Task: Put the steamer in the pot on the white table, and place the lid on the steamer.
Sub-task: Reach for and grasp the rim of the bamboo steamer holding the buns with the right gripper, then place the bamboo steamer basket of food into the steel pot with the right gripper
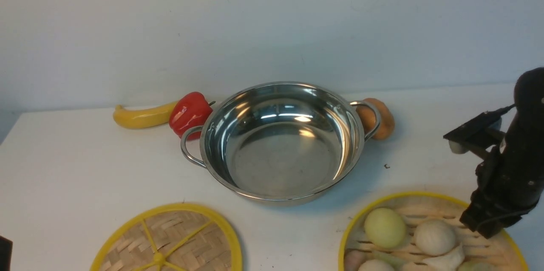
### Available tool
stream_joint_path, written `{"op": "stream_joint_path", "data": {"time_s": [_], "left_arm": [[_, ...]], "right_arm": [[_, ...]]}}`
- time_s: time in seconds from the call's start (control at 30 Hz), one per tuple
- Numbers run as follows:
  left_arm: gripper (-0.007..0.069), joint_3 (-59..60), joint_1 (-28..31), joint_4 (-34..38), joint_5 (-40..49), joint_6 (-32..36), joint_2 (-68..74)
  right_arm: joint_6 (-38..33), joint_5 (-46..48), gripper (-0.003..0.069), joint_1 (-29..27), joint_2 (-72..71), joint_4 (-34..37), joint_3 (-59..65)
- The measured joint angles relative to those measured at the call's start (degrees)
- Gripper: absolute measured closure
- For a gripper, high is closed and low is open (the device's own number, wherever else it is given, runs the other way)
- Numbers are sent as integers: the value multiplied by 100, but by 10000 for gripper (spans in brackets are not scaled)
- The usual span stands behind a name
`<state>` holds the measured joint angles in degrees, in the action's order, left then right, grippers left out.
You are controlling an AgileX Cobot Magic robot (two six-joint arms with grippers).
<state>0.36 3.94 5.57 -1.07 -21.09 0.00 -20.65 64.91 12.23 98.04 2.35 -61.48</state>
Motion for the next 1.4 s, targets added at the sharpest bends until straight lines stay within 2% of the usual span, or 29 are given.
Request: {"op": "stream_joint_path", "data": {"time_s": [0.17,0.73,1.13,1.4], "left_arm": [[384,0,0,0,2,0,0],[384,0,0,0,199,0,0],[384,0,0,0,215,0,0],[384,0,0,0,359,0,0]], "right_arm": [[-186,482,581,0,-150,146,-448],[-486,591,581,7,112,946,-2559],[-496,652,581,375,1773,938,-4694],[-438,648,581,512,2756,1321,-6262]]}}
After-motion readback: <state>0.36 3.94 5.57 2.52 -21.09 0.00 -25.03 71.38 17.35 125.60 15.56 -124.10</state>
